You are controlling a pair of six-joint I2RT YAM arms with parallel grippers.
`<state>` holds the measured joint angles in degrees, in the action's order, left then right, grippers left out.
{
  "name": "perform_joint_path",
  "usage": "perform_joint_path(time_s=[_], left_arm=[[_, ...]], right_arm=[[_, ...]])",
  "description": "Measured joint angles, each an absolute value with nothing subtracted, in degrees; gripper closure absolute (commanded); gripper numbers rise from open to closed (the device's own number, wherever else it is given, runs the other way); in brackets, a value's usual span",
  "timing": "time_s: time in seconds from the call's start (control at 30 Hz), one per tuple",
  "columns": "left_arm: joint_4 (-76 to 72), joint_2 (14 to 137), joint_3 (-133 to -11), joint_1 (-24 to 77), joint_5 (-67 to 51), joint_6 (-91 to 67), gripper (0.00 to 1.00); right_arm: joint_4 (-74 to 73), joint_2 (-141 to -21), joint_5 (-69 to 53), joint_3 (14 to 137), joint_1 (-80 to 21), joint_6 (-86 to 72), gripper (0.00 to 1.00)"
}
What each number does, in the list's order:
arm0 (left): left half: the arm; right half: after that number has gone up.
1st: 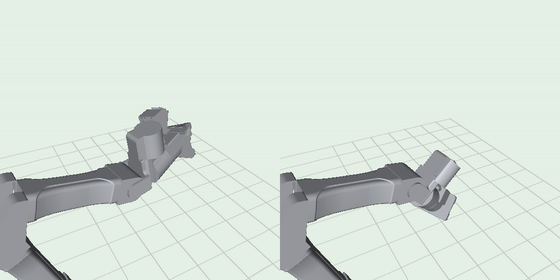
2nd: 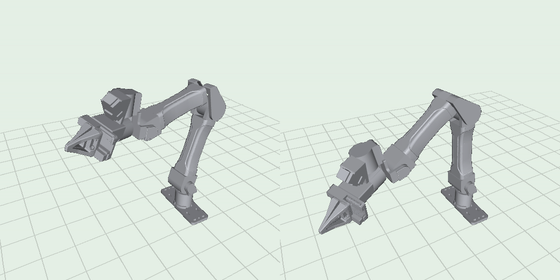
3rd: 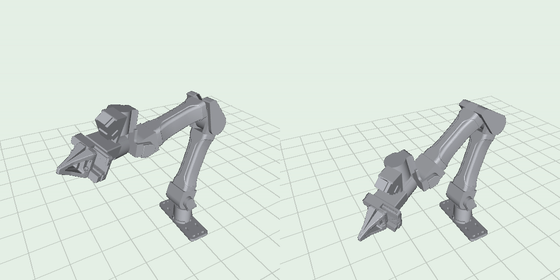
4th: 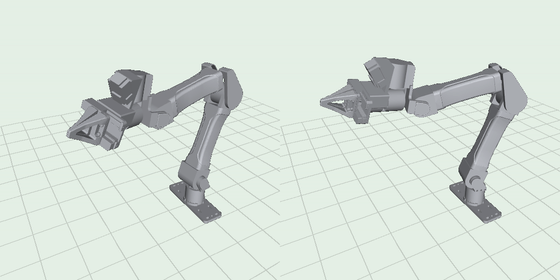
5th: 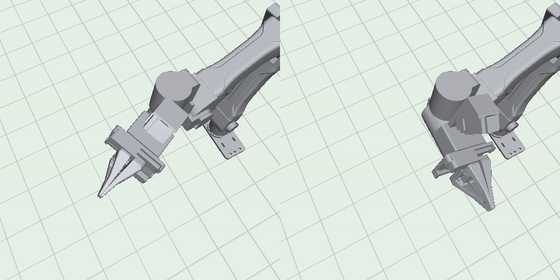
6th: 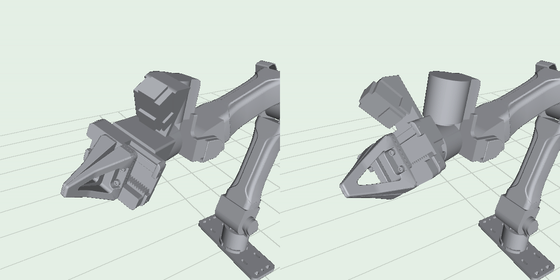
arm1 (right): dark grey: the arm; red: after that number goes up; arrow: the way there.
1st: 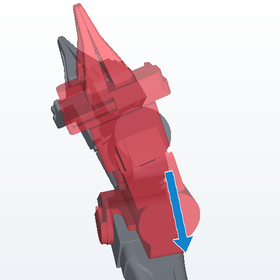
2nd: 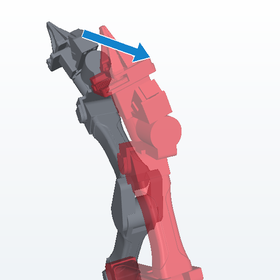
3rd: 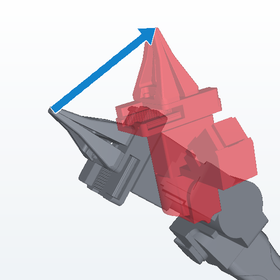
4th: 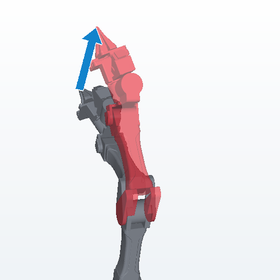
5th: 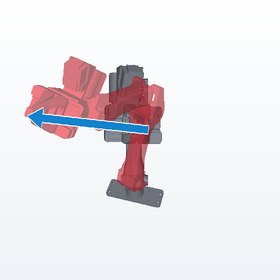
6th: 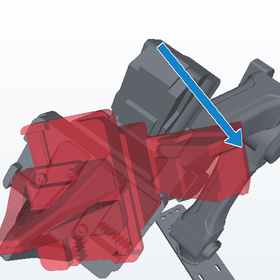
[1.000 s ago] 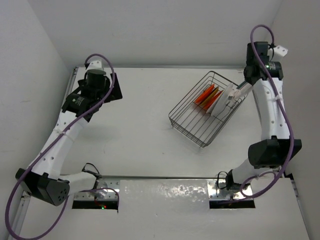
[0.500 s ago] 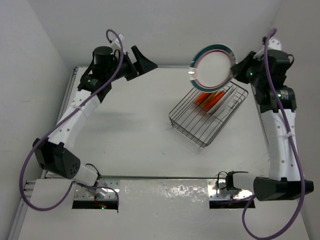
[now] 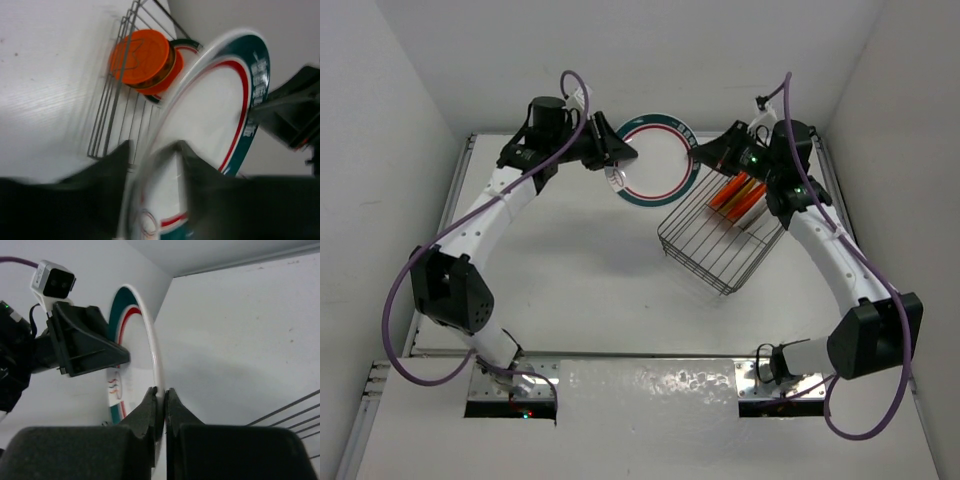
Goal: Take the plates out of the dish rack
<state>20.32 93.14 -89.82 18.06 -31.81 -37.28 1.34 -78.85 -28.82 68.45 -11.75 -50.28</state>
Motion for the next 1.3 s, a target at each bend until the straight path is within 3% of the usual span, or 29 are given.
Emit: perform_joint_path(time_s=[0.03,0.07,0.1,0.13,0.17,0.3,0.5,0.6,0.7,0.73,0.77,0.8,0.87,1.1,1.3], left_arm=[[20.97,93.14,-89.93,18.04,-31.64,-36.67,1.0],[20.93,93.12,-90.0,17.89,-33.39,-36.58,1.0],[20.01,92.82,-90.5,17.56,-35.35,-36.86,1.0],[19.49,92.55,-91.18,17.5,-34.98,-36.25,1.0],[19.66,92.25,-91.22,17.61,-33.82,-35.75,1.0],[20.12,92.58,-87.24,13.98,-29.56,-36.27,1.0],[17.74,103.9,-85.62,1.43,-21.91,-36.62,1.0],[16.19,112.84,-87.85,-2.11,-19.18,-36.01,0.91],[14.35,119.5,-88.95,-3.38,-19.57,-35.99,0.64],[14.28,121.21,-89.23,-3.53,-19.35,-35.97,0.47],[14.2,122.63,-89.54,-3.66,-19.66,-35.79,0.38],[14.09,123.42,-89.76,-3.7,-19.55,-36.05,0.22],[14.48,125.23,-90.43,-3.84,-19.51,-35.79,0.0],[21.67,123.37,-91.42,-3.81,-9.91,-35.2,0.0],[32.67,108.57,-85.06,-3.86,3.38,-34.26,0.0]], right_arm=[[2.72,-78.91,-29.06,68.45,-11.81,-51.0,1.0],[2.81,-78.98,-27.24,68.4,-11.9,-50.68,0.9],[2.57,-79.55,-27.49,67.75,-11.29,-51.33,0.38],[2.74,-80.51,-27.27,67.35,-11.14,-52.23,0.11],[2.55,-81.38,-27.31,67.29,-11.22,-52.03,0.01],[-11.25,-81.49,-17.56,71.96,-12.71,-46.5,0.01],[-41.21,-81.95,14.06,91.09,-12.05,-42.89,0.01],[-49.82,-81.8,24.91,94.56,-9.98,-41.5,0.06],[-55.94,-82.56,31.03,95.0,-7.42,-39.81,0.13],[-57.23,-83.0,32.05,95.0,-6.57,-39.16,0.19],[-58.06,-83.46,32.86,94.89,-5.39,-38.44,0.23],[-58.19,-83.83,33.04,94.5,-4.25,-37.78,0.28],[-58.22,-84.51,32.93,93.78,-2.04,-36.71,0.29],[-56.16,-91.39,29.8,95.7,0.12,-33.93,0.35],[-53.08,-96.25,27.11,94.21,-0.14,-33.87,0.43]])
